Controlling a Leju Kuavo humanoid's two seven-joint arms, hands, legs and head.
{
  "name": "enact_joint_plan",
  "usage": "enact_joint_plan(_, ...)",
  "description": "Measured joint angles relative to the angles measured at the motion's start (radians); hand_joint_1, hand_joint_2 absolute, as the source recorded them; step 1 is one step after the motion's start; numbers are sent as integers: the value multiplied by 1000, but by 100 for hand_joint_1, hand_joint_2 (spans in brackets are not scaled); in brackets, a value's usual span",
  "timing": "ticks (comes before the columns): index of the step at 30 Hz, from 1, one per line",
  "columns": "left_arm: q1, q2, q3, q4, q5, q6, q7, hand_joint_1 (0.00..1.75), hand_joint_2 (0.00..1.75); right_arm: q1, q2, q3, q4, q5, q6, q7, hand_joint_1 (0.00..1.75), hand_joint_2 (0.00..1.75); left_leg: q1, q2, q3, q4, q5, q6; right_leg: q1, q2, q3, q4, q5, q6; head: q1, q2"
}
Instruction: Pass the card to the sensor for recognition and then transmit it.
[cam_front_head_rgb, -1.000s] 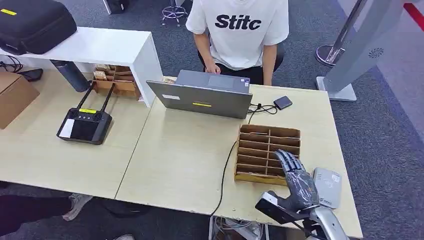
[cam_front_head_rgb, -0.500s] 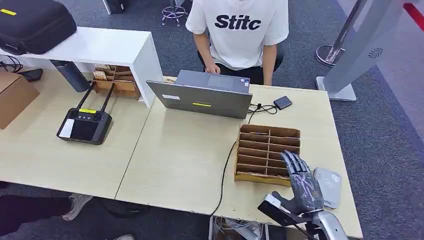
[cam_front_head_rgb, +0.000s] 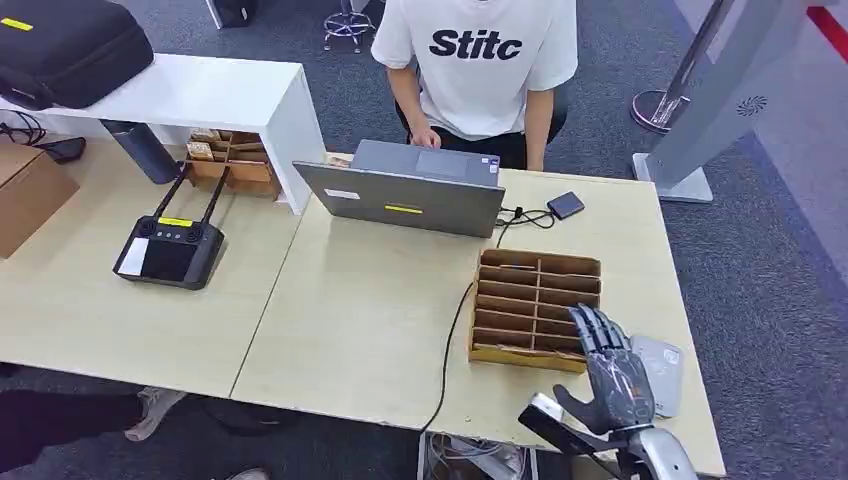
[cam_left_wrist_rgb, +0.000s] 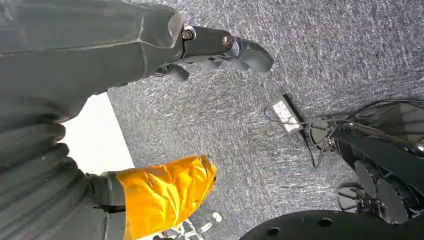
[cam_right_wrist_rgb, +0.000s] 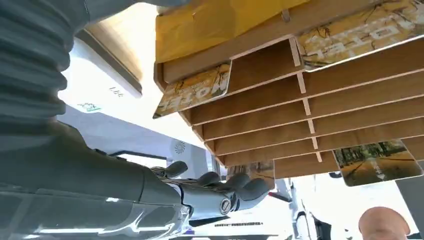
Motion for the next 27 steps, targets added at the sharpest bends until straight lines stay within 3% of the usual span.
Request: enact_joint_plan(27, 1, 0, -20, 0, 0, 2, -2, 0, 175, -21, 11, 3, 85, 81, -48, 11, 0, 175, 0, 0, 0, 0, 0, 0, 0, 0, 0, 0, 0, 0, 0, 0)
